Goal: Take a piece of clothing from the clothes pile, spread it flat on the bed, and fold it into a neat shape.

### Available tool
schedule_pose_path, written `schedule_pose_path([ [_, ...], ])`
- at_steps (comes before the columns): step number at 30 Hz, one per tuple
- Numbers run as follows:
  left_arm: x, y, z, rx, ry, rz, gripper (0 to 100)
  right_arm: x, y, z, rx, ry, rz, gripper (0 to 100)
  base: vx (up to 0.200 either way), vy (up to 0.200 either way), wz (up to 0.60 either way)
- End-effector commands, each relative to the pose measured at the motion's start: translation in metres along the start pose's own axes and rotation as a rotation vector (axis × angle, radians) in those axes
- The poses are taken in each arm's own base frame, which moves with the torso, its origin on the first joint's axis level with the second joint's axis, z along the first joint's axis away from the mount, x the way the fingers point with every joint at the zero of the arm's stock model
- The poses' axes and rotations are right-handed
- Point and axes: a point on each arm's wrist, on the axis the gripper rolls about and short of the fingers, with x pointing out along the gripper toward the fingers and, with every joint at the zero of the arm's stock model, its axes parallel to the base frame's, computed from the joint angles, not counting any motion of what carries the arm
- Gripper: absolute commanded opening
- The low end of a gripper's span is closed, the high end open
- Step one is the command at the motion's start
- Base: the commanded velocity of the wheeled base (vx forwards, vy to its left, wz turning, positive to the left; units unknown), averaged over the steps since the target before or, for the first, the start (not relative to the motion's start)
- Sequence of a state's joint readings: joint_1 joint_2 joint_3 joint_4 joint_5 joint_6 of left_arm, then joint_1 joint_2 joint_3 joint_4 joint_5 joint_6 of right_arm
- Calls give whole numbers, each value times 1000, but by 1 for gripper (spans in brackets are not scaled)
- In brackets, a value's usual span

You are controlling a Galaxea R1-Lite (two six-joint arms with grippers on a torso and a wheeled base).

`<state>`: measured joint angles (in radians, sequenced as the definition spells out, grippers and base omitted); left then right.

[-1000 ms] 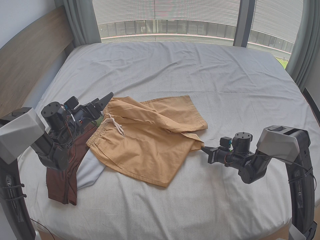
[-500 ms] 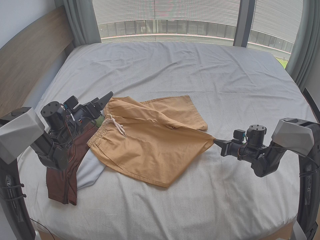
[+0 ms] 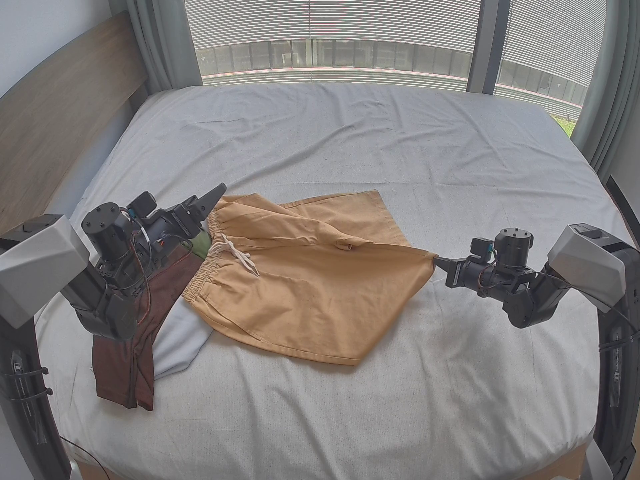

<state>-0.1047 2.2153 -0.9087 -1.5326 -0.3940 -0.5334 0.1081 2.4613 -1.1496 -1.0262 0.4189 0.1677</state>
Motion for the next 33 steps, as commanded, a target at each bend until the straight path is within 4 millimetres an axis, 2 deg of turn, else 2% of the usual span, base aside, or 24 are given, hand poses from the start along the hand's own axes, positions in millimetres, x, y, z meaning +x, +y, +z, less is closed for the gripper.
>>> schedule_pose_path([
  [1, 0, 1, -2, -3, 5, 1, 100, 13, -10, -6, 14, -5, -12, 0, 0, 0, 0],
  [8, 0, 2, -5, -5, 9, 4, 100, 28, -17, -15, 50, -14, -12, 0, 0, 0, 0],
  [19, 1, 5, -9, -7, 17, 7, 100, 31, -13, -17, 94, -22, 1, 0, 0, 0, 0],
  [20, 1, 5, -9, -7, 17, 7, 100, 31, -13, -17, 94, -22, 1, 100, 0, 0, 0],
  [26, 1, 5, -9, -7, 17, 7, 100, 23, -10, -23, 113, -25, -11, 100, 0, 0, 0],
  [32, 1, 4, -10, -7, 17, 5, 100, 12, 7, -42, 138, 13, 11, 100, 0, 0, 0],
  [33, 1, 4, -10, -7, 17, 5, 100, 12, 15, -50, 141, 39, 25, 100, 0, 0, 0],
])
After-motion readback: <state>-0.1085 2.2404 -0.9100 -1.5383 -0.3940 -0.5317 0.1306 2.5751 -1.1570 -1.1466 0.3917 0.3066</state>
